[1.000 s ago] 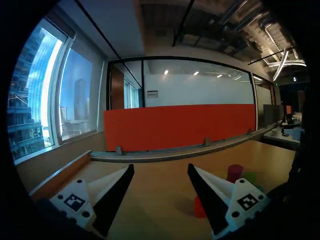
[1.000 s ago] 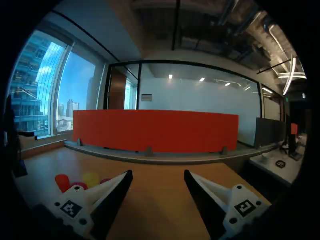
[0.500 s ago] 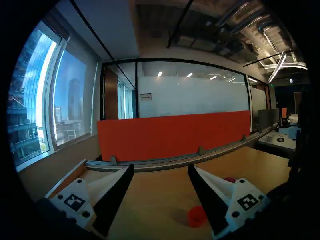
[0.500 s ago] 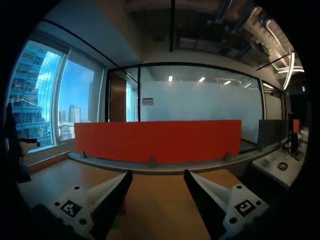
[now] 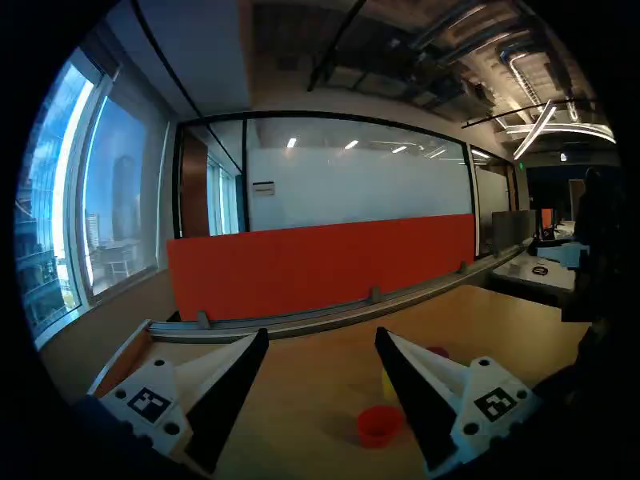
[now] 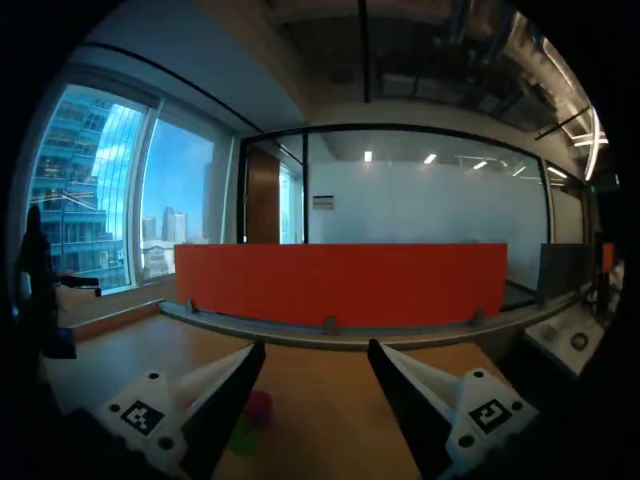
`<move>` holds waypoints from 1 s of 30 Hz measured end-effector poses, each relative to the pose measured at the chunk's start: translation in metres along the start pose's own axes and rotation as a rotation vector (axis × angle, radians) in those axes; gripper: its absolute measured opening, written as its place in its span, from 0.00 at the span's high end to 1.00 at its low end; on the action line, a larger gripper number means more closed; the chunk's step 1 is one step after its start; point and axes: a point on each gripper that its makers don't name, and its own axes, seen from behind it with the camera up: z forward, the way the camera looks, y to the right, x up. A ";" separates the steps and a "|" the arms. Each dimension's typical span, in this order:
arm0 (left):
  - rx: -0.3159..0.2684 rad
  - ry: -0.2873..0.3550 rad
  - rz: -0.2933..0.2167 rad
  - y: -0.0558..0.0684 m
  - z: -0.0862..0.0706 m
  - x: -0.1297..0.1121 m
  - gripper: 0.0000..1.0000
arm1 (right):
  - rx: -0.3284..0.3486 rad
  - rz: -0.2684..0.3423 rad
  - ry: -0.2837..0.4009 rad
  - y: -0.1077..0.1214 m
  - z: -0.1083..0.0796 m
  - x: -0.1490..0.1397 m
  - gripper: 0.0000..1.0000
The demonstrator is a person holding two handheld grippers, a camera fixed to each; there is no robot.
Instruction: Pour water
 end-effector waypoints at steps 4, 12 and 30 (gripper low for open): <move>-0.064 0.003 0.014 0.013 -0.003 0.001 0.00 | 0.062 -0.029 -0.001 -0.009 -0.003 0.002 0.01; -0.176 0.018 0.025 0.038 -0.012 0.004 0.00 | 0.232 -0.030 -0.004 -0.039 -0.018 0.008 0.01; -0.346 -0.023 0.028 0.078 -0.023 -0.009 0.00 | 0.374 -0.032 -0.062 -0.063 -0.030 -0.002 0.01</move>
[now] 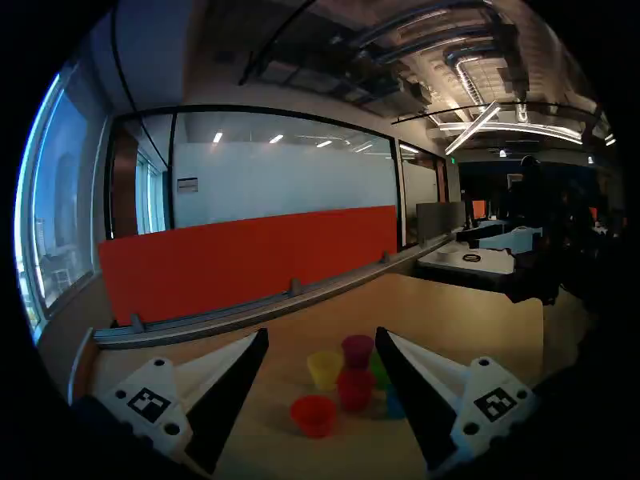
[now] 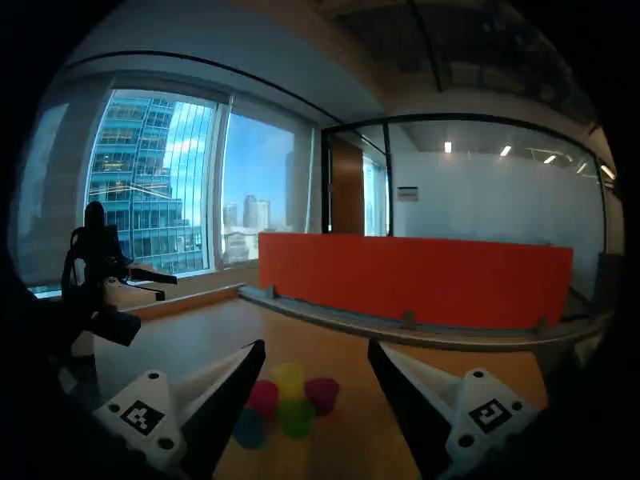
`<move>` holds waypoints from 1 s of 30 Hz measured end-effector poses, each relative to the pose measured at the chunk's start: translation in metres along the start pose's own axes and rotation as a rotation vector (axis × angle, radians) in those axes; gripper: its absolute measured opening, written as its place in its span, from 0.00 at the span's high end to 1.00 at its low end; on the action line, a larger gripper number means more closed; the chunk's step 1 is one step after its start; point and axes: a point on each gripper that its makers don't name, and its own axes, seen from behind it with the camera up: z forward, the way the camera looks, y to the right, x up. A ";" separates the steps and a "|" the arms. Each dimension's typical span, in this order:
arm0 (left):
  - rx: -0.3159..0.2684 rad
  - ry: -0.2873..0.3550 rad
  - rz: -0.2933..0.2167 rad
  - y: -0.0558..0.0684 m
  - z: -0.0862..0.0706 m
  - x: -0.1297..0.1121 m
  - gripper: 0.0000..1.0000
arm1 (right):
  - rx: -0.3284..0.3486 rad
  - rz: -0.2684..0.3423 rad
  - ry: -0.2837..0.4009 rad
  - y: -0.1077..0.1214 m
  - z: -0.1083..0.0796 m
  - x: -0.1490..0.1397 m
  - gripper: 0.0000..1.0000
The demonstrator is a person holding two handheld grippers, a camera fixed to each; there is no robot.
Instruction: Pour water
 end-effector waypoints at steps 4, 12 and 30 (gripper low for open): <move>-0.032 -0.012 0.002 0.009 0.001 -0.005 0.00 | 0.013 -0.010 -0.033 -0.004 0.001 -0.010 0.01; -0.067 -0.060 0.013 0.020 0.002 -0.027 0.00 | 0.024 -0.023 -0.111 -0.005 -0.002 -0.038 0.01; -0.144 -0.152 0.023 0.043 0.011 -0.075 0.00 | 0.047 -0.058 -0.225 -0.006 -0.006 -0.081 0.01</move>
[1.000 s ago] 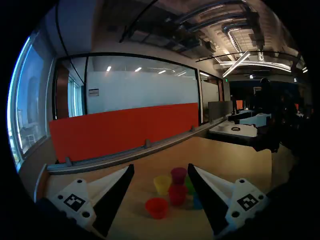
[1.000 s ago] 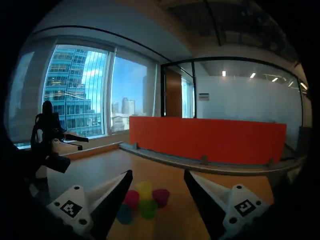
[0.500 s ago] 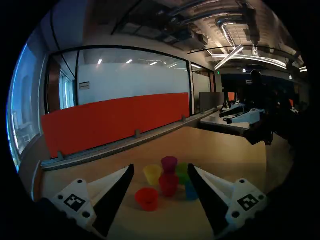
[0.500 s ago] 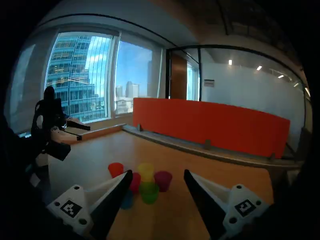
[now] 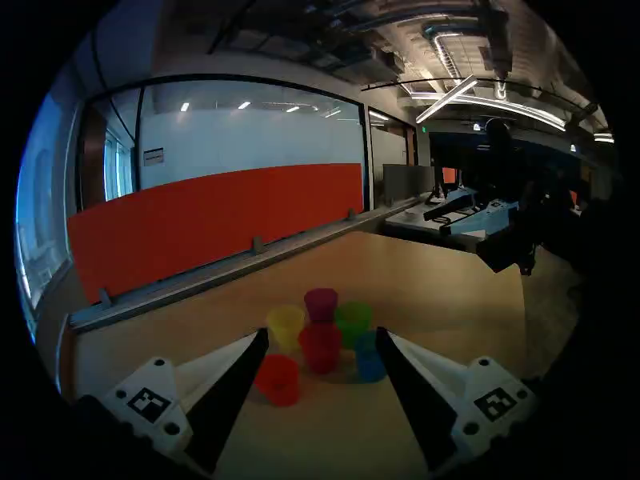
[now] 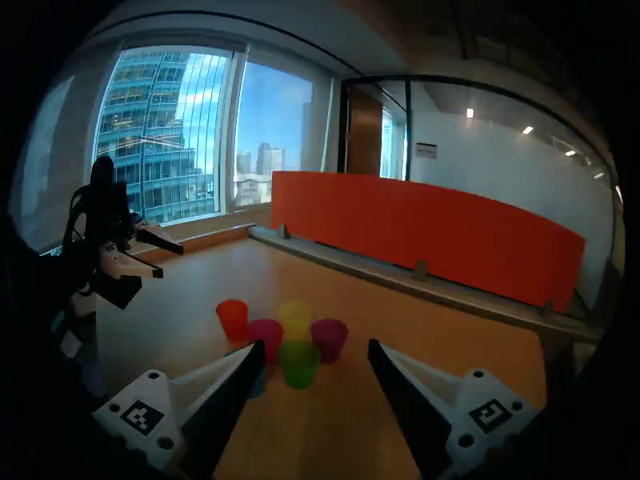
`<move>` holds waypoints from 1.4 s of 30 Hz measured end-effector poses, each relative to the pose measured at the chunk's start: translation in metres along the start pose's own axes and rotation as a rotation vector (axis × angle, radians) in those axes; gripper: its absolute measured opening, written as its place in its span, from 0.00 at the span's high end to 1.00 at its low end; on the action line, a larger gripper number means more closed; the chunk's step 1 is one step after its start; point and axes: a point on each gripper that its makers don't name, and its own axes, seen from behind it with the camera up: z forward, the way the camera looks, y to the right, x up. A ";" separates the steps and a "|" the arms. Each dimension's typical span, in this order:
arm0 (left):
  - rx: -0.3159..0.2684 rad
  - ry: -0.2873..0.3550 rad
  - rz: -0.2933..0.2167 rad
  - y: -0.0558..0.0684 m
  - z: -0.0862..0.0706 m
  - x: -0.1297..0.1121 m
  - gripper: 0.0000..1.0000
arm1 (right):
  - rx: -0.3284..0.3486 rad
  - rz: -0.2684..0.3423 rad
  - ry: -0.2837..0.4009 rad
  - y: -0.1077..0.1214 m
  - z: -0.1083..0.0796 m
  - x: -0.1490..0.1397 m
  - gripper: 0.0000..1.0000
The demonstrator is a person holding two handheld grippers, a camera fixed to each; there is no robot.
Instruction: Pour water
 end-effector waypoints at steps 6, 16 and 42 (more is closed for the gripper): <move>-0.018 -0.019 -0.002 0.004 0.004 -0.010 0.00 | 0.002 0.003 -0.008 0.001 0.004 -0.003 0.01; -0.057 -0.062 0.003 0.014 0.015 -0.031 0.00 | 0.008 0.001 -0.029 0.002 0.012 -0.012 0.01; -0.197 -0.201 0.034 0.053 0.070 -0.092 0.00 | 0.027 0.004 -0.057 0.001 0.038 -0.022 0.01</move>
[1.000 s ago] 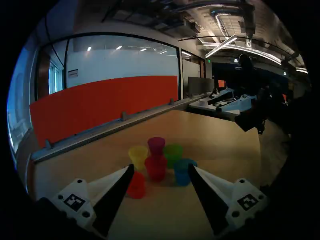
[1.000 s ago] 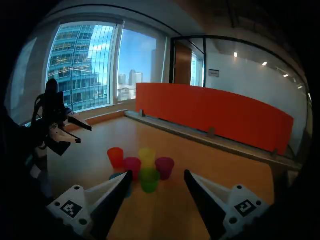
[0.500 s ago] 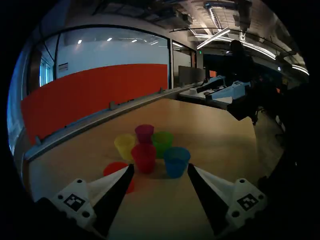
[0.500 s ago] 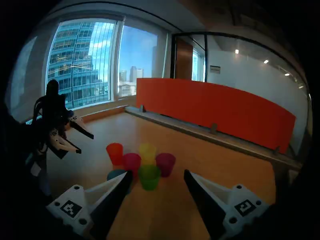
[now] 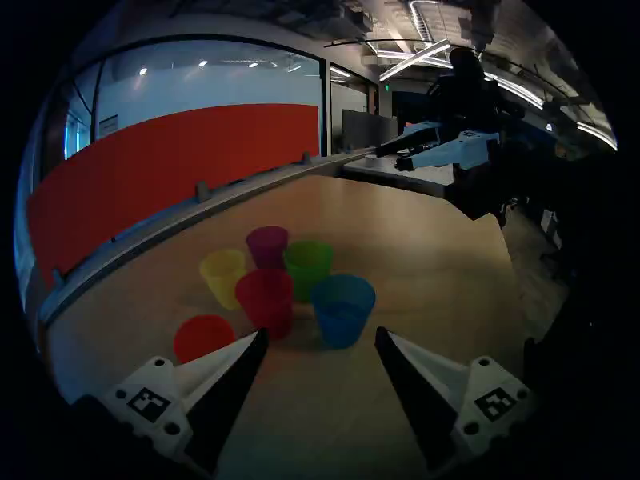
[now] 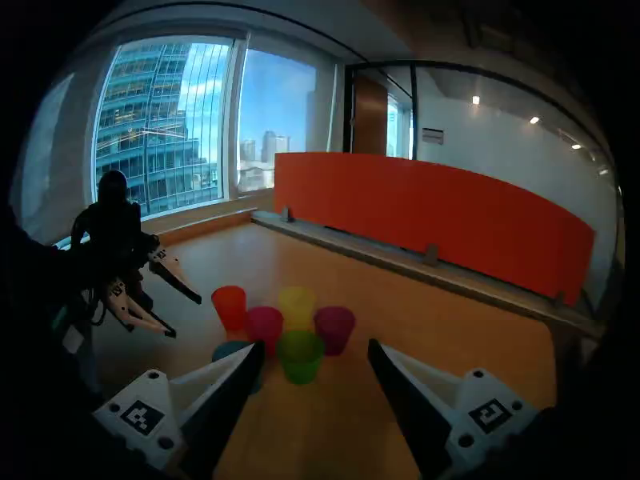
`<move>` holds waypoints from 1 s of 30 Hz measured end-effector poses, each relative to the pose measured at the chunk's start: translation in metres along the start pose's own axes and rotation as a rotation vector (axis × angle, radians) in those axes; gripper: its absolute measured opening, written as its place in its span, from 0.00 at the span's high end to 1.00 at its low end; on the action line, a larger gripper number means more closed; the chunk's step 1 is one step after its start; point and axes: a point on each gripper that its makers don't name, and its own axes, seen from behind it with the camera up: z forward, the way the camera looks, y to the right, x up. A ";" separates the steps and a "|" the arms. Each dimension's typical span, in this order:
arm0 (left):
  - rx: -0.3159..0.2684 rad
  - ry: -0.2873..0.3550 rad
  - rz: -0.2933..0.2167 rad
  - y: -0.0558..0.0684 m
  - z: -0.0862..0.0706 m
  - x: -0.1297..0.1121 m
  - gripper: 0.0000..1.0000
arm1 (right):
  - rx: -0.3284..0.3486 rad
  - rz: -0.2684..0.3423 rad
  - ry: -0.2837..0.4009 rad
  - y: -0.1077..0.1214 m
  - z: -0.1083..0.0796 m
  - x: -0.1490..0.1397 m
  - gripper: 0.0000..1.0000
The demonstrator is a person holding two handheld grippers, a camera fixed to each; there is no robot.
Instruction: Pour water
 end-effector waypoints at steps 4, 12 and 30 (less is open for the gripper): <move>-0.017 -0.014 0.001 0.002 0.012 -0.004 0.00 | -0.002 0.000 -0.001 0.001 0.004 0.000 0.01; -0.044 -0.040 0.004 0.004 0.036 -0.011 0.00 | 0.004 0.008 -0.005 0.003 0.011 -0.003 0.00; -0.120 -0.101 0.060 0.019 0.084 -0.010 0.00 | 0.004 0.018 -0.018 0.013 0.023 -0.009 0.01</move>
